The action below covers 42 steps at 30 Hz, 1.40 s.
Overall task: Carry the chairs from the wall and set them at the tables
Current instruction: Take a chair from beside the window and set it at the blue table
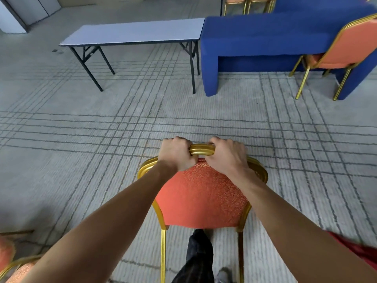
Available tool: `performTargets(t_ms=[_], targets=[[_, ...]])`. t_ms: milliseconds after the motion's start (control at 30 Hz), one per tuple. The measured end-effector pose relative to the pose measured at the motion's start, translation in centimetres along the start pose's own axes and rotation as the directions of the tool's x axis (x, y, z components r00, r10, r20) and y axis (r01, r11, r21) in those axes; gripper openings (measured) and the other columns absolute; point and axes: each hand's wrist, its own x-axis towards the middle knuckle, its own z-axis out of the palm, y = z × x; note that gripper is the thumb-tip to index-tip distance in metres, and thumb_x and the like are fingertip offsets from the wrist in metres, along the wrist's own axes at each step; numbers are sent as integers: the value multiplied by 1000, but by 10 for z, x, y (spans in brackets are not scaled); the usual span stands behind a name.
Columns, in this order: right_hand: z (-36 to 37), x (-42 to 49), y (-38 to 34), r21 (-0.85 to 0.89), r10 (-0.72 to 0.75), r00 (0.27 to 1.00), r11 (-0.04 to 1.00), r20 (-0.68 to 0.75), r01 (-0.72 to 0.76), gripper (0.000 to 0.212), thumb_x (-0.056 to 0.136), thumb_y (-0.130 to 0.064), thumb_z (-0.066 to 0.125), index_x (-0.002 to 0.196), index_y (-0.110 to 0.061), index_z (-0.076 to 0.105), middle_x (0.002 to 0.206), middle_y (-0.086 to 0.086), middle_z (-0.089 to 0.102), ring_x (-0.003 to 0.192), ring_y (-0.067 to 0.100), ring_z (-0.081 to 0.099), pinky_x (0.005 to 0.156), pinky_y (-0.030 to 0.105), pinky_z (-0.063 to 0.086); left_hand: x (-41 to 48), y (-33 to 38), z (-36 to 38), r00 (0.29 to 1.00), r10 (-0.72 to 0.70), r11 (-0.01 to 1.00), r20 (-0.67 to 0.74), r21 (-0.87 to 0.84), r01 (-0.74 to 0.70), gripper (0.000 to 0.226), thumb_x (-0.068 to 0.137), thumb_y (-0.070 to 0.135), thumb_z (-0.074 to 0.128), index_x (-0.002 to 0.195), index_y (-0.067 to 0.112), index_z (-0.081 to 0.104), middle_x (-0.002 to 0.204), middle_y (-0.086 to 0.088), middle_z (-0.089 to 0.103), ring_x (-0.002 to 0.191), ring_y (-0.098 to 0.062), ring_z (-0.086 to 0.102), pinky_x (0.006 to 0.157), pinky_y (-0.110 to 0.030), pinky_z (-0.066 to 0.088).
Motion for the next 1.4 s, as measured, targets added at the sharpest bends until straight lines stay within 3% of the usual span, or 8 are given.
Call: performTargets(t_ms=[167, 333, 433, 533, 700, 867, 1000, 1400], targets=[[2, 62, 45, 20, 104, 993, 995, -49, -103, 36, 76, -51, 67, 60, -23, 51, 56, -10, 55, 58, 21, 61, 59, 29, 40, 89, 10, 14, 998, 64, 998, -16, -11, -64, 29, 76, 47, 52, 76, 20, 64, 79, -4, 69, 78, -30, 66, 67, -32, 44], [0, 134, 70, -74, 164, 985, 983, -57, -168, 29, 77, -54, 68, 88, -27, 67, 68, -5, 66, 68, 22, 65, 61, 29, 39, 173, 8, 13, 996, 92, 995, 22, -27, -91, 30, 76, 49, 52, 77, 22, 64, 76, -2, 65, 75, -27, 64, 67, -33, 44], [-1, 179, 86, -136, 210, 976, 967, -51, -215, 34, 75, -51, 69, 64, -19, 59, 51, -8, 47, 52, 17, 51, 53, 28, 27, 222, 6, 9, 993, 116, 992, 35, -50, -114, 29, 77, 50, 53, 76, 23, 62, 73, 0, 60, 71, -25, 61, 64, -32, 40], [2, 216, 108, -204, 208, 977, 955, -47, -214, 38, 72, -50, 70, 57, -18, 56, 46, -7, 46, 43, 10, 42, 46, 23, 19, 266, 9, 10, 986, 156, 987, 59, -43, -154, 27, 76, 49, 53, 75, 23, 61, 71, 2, 57, 71, -24, 61, 65, -31, 41], [4, 281, 159, -217, 238, 971, 947, -10, -235, 32, 74, -50, 65, 63, -20, 60, 48, -7, 47, 47, 14, 45, 50, 27, 28, 353, 26, 19, 974, 201, 979, 100, -53, -197, 30, 75, 52, 53, 72, 22, 58, 72, 2, 61, 70, -23, 60, 65, -31, 44], [4, 354, 224, -186, 244, 970, 952, -8, -241, 35, 78, -47, 61, 59, -19, 53, 46, -6, 43, 44, 12, 40, 51, 28, 26, 452, 51, 31, 965, 226, 973, 135, -69, -219, 29, 74, 51, 56, 70, 23, 56, 71, 3, 60, 69, -22, 58, 66, -31, 41], [-6, 418, 279, -166, 236, 972, 958, -17, -235, 35, 77, -45, 62, 57, -19, 52, 45, -5, 44, 41, 11, 40, 48, 26, 25, 532, 75, 30, 964, 246, 969, 104, -48, -242, 31, 74, 51, 56, 64, 23, 48, 66, 4, 55, 62, -21, 50, 64, -30, 39], [-42, 596, 442, -195, 193, 981, 962, -20, -193, 29, 74, -42, 62, 57, -21, 49, 44, -5, 38, 41, 14, 38, 48, 26, 19, 763, 155, 35, 956, 288, 956, 51, -77, -284, 28, 70, 52, 53, 67, 24, 53, 71, 5, 62, 68, -23, 59, 62, -30, 41]])
